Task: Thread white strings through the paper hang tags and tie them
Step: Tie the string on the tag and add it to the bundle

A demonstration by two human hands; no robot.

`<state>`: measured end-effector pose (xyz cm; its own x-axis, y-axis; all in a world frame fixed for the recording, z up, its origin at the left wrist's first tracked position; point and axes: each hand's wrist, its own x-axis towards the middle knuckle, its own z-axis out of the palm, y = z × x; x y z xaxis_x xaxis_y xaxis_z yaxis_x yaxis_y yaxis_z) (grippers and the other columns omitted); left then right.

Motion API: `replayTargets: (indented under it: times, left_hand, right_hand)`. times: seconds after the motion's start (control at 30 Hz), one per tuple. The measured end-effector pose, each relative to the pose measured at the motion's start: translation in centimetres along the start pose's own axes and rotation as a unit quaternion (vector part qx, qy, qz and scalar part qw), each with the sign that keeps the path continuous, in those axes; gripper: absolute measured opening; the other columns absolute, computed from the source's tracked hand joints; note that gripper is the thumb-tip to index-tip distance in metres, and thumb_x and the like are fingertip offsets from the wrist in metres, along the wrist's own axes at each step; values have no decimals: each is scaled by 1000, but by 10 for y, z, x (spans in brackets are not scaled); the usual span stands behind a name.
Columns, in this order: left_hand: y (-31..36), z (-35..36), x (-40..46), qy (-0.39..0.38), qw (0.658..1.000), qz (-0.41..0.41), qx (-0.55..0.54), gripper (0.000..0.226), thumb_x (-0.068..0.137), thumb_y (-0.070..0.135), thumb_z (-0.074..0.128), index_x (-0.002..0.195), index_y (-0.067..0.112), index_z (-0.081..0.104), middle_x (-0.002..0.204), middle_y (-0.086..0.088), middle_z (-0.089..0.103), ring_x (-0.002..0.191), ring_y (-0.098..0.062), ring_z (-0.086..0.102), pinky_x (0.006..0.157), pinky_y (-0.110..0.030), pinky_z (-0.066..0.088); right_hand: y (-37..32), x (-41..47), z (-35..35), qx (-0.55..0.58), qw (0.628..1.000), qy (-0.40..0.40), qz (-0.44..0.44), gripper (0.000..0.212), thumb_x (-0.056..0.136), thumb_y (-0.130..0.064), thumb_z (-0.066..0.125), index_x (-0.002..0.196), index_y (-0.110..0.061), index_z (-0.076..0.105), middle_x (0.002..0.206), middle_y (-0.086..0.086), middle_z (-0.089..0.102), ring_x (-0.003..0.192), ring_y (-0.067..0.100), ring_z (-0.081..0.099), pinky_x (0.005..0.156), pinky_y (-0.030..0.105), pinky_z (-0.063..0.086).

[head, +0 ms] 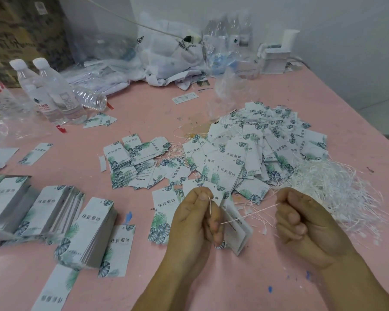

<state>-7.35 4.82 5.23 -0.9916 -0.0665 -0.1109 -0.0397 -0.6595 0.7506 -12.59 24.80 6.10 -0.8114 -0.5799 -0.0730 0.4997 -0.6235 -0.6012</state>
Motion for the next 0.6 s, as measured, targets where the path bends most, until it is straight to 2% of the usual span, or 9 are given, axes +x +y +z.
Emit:
replayTargets:
  times: [0.07, 0.1, 0.2, 0.27, 0.3, 0.37, 0.43, 0.53, 0.6]
  left_hand:
    - [1, 0, -2, -34, 997, -47, -53, 13, 89, 29, 59, 81, 19, 63, 44, 4, 42, 31, -8, 35, 33, -16, 34]
    - [1, -1, -2, -50, 993, -71, -78, 13, 89, 27, 58, 80, 19, 64, 43, 5, 41, 30, -7, 35, 33, -16, 33]
    - [3, -2, -3, -76, 982, -105, -140, 10, 85, 22, 61, 79, 17, 67, 43, 5, 42, 31, -7, 39, 32, -16, 35]
    - [2, 0, -2, -70, 979, -104, -162, 6, 82, 19, 64, 80, 14, 67, 47, 3, 44, 34, -8, 42, 34, -17, 38]
    - [1, 1, -1, -61, 981, -96, -156, 5, 81, 17, 64, 80, 13, 66, 49, 2, 45, 36, -9, 44, 36, -18, 40]
    - [-4, 2, 1, -29, 992, -68, -106, 7, 82, 16, 64, 78, 13, 68, 53, 0, 49, 40, -10, 46, 40, -18, 43]
    - [-11, 1, 2, 5, 999, -30, -21, 14, 84, 17, 61, 75, 17, 72, 55, -1, 53, 42, -11, 48, 42, -17, 43]
    - [-19, -2, 0, 20, 996, 17, 86, 12, 84, 19, 64, 78, 21, 74, 58, -3, 60, 46, -12, 54, 46, -19, 46]
    - [-21, -2, -1, 8, 993, 30, 112, 7, 81, 25, 71, 83, 20, 76, 62, -5, 64, 49, -14, 58, 48, -20, 48]
  right_hand:
    - [3, 0, 3, 110, 992, -64, 20, 19, 95, -6, 59, 103, 11, 64, 75, 24, 66, 61, 24, 67, 54, 29, 50]
    - [3, 0, 4, 132, 989, -68, 13, 28, 102, -4, 39, 115, 14, 57, 90, 31, 65, 76, 32, 68, 65, 33, 51]
    - [1, -5, 0, 79, 996, -31, -39, 40, 104, -1, 20, 133, 17, 42, 118, 37, 57, 105, 40, 61, 90, 38, 48]
    - [1, -5, 3, 63, 996, -41, -41, 37, 103, 0, 28, 133, 16, 44, 120, 36, 57, 107, 38, 63, 94, 39, 51]
    - [3, -2, 4, 73, 995, -61, -14, 32, 100, -3, 45, 126, 12, 55, 110, 32, 64, 97, 32, 68, 85, 35, 56]
    - [4, -1, 0, -30, 998, 28, -49, 34, 68, -20, 88, 95, -3, 76, 76, 15, 71, 59, 17, 68, 53, 23, 56]
    - [10, 0, 6, -140, 983, 85, -83, 44, 50, -33, 96, 83, -11, 77, 65, 6, 65, 48, 11, 55, 43, 20, 45]
    - [24, 4, 5, -250, 954, 98, -135, 33, 63, -35, 87, 87, -13, 78, 81, 0, 66, 70, 11, 59, 66, 28, 48]
    - [31, 2, 6, -353, 913, 115, -167, 22, 73, -29, 77, 91, -17, 79, 94, -5, 68, 89, 14, 64, 83, 34, 47]
